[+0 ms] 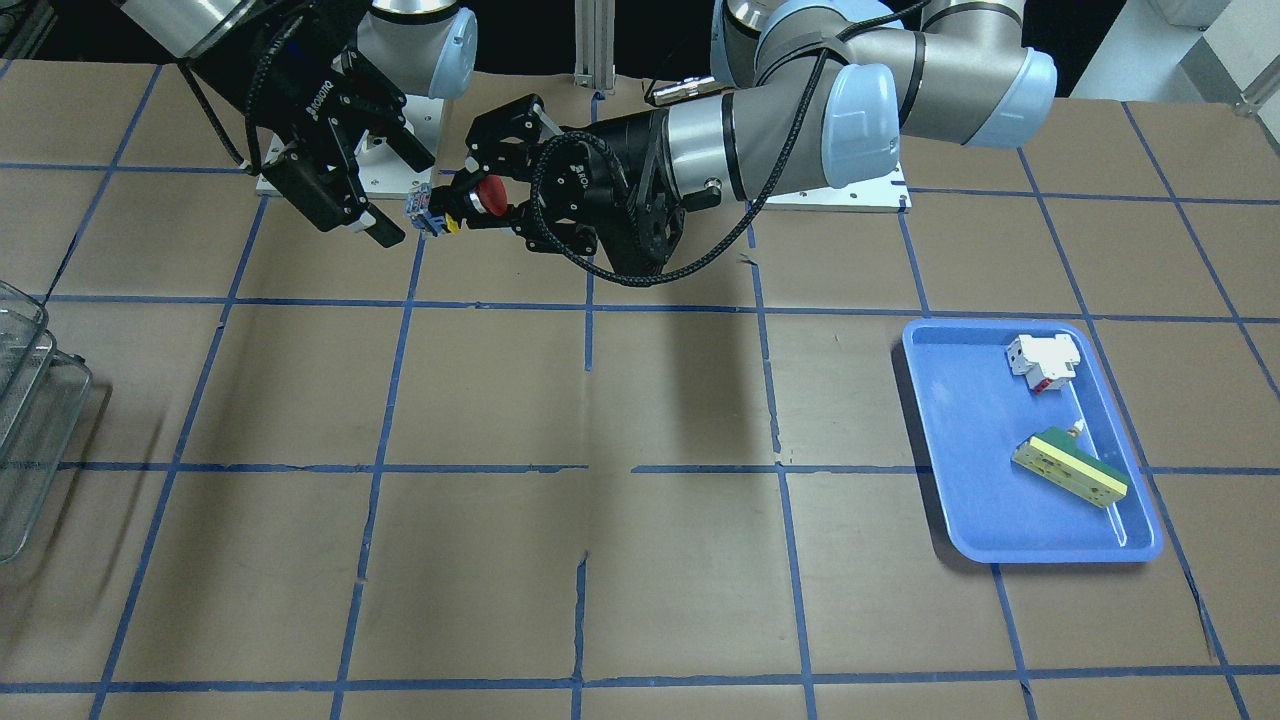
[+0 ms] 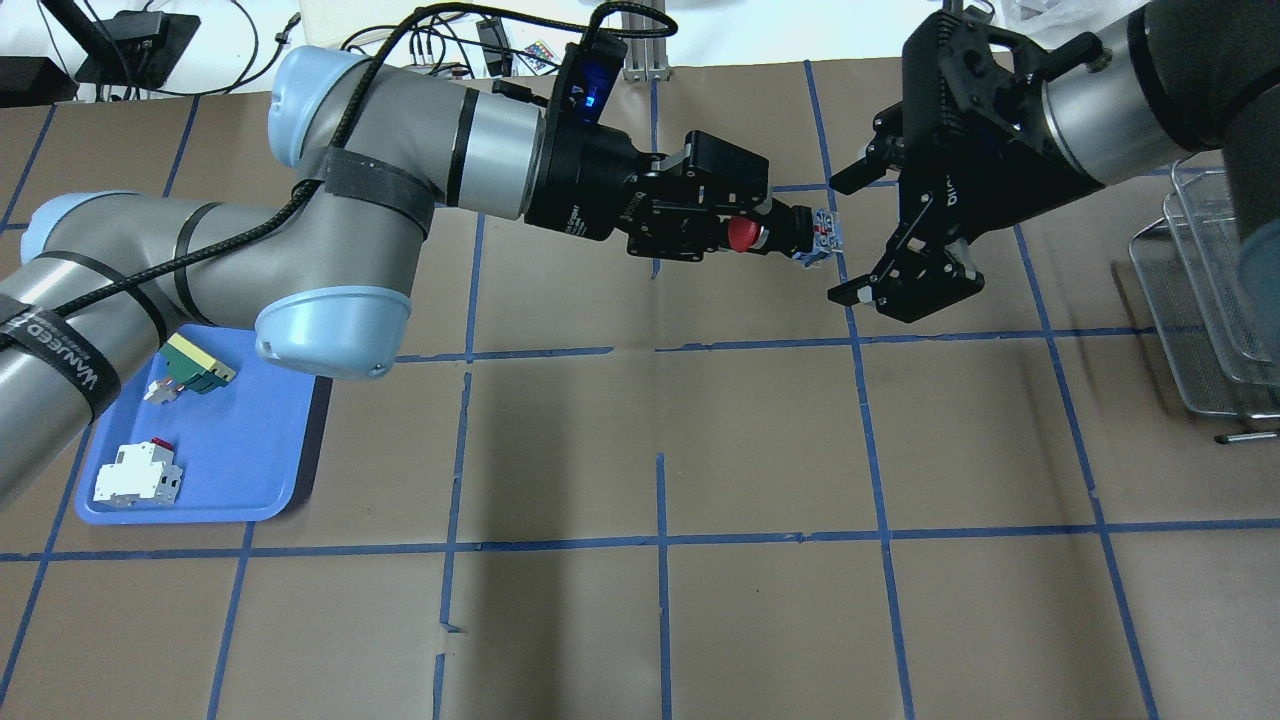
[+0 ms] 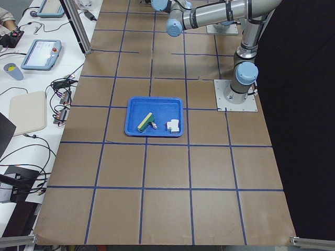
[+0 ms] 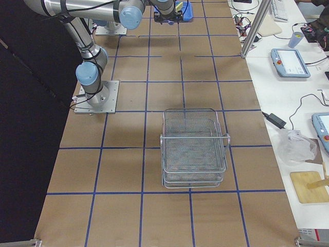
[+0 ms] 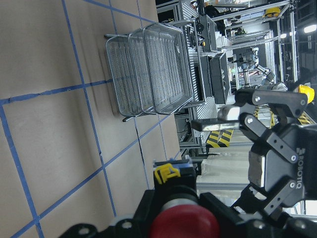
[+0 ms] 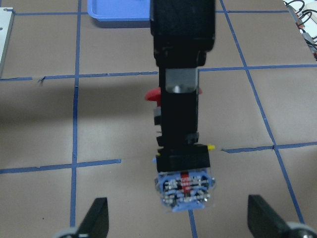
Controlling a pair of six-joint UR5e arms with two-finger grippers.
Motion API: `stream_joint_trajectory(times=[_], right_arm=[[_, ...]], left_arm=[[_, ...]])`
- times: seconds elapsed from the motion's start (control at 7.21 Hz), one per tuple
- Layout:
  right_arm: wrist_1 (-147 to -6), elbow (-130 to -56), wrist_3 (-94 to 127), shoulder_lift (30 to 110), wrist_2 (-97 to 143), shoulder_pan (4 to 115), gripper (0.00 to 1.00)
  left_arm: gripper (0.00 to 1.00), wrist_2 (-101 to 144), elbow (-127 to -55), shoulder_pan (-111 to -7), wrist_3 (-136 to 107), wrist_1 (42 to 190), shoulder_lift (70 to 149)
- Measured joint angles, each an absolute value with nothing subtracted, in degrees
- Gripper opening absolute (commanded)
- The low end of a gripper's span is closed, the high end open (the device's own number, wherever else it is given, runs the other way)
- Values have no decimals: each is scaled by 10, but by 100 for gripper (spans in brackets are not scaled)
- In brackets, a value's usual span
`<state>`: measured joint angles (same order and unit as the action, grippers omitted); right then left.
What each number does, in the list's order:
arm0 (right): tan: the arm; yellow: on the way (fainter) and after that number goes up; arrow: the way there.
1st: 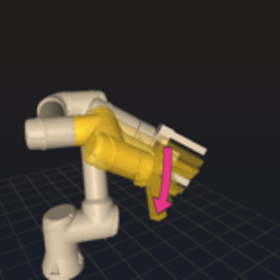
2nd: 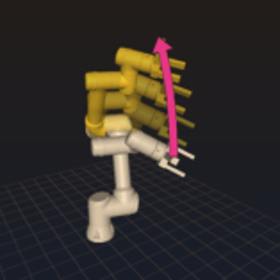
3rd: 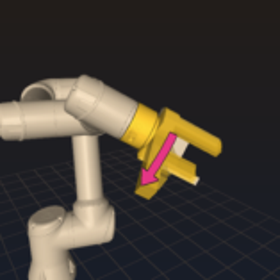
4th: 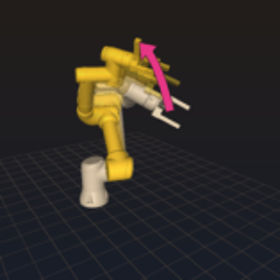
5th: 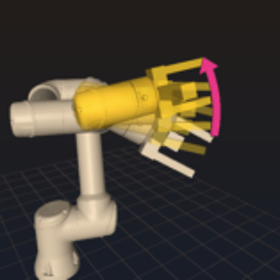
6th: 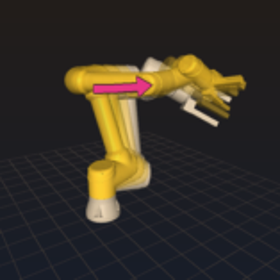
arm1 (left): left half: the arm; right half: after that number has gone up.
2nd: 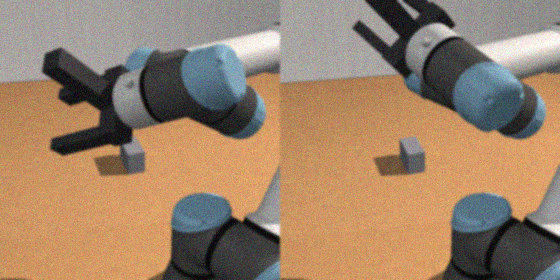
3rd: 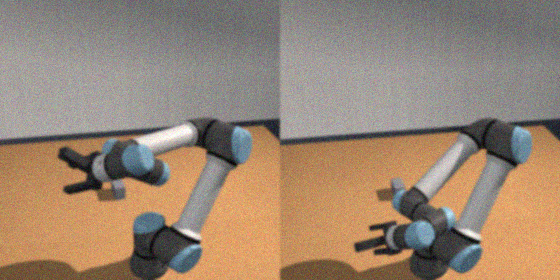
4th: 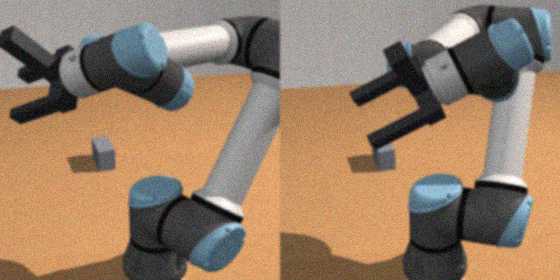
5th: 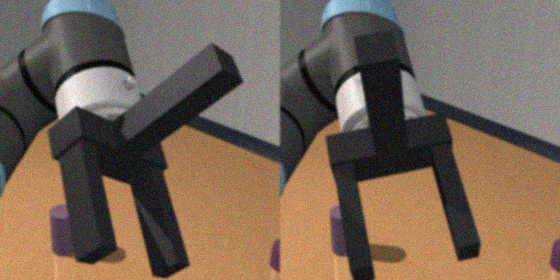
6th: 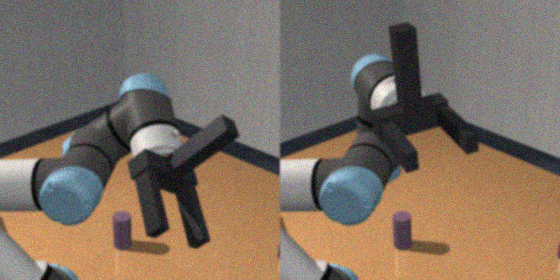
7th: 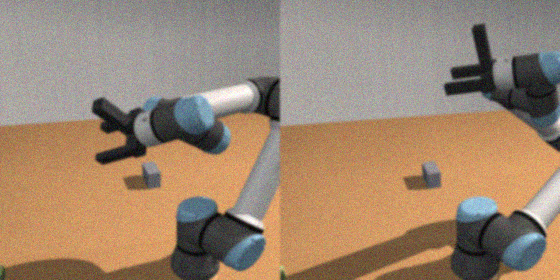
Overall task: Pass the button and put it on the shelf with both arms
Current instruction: 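Move the right gripper to the button's base while the left gripper holds it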
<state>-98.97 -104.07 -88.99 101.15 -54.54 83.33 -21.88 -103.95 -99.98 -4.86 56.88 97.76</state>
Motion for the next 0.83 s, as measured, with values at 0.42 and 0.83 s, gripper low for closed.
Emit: stream_joint_trajectory(times=[0.42,0.83], right_arm=[[-1004,-1041,-862,1007,-544,841,100],[-1002,-1041,-860,1006,-536,842,39]], left_arm=[[0,-221,-1035,-1007,-55,570,975],[0,-221,-1035,-1014,-60,570,969]])
